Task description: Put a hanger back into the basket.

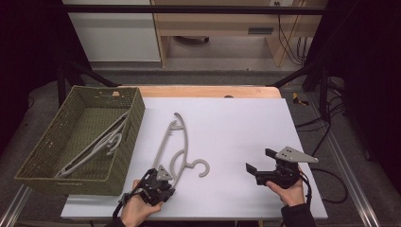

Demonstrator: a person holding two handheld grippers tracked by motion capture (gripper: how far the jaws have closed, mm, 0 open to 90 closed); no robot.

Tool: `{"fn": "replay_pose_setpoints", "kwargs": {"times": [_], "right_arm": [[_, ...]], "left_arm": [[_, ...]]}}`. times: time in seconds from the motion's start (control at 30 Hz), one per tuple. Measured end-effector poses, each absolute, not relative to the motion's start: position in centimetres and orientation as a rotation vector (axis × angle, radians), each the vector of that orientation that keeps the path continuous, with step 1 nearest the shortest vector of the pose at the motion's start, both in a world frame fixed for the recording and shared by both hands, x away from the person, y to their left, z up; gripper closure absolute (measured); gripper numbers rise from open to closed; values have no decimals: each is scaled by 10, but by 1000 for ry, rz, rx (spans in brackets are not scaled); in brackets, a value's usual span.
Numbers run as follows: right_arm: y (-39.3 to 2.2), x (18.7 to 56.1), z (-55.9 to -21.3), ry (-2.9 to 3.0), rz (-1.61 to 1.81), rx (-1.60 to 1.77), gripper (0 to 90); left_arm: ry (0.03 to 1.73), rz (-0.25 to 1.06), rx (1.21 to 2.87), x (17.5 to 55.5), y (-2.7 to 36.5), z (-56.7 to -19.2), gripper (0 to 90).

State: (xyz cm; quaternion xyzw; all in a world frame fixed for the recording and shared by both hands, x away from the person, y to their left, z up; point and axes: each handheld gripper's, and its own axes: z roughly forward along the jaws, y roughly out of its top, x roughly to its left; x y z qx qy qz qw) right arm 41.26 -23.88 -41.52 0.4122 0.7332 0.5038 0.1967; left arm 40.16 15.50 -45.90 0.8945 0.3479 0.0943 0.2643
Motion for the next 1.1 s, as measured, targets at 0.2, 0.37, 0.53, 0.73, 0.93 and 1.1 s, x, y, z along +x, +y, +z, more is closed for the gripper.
{"fn": "replay_pose_setpoints", "kwargs": {"times": [0.2, 0.37, 0.53, 0.73, 0.93, 1.1], "right_arm": [[-239, 413, -415, 2054, 1410, 1154, 58], [-239, 413, -415, 2058, 1409, 1149, 58], [-238, 413, -416, 2058, 1408, 1151, 58], [-239, 413, -415, 2062, 1407, 1146, 58], [-240, 413, -415, 2062, 1405, 1146, 57], [-240, 412, -415, 2058, 1410, 1147, 57]], "left_arm": [[966, 222, 2362, 410, 175, -462, 798], [963, 253, 2384, 406, 168, -462, 708], [959, 259, 2420, 410, 167, -460, 799], [845, 282, 2440, 410, 164, -461, 818], [826, 278, 2450, 410, 163, -461, 806], [828, 276, 2487, 404, 166, -458, 648]]}}
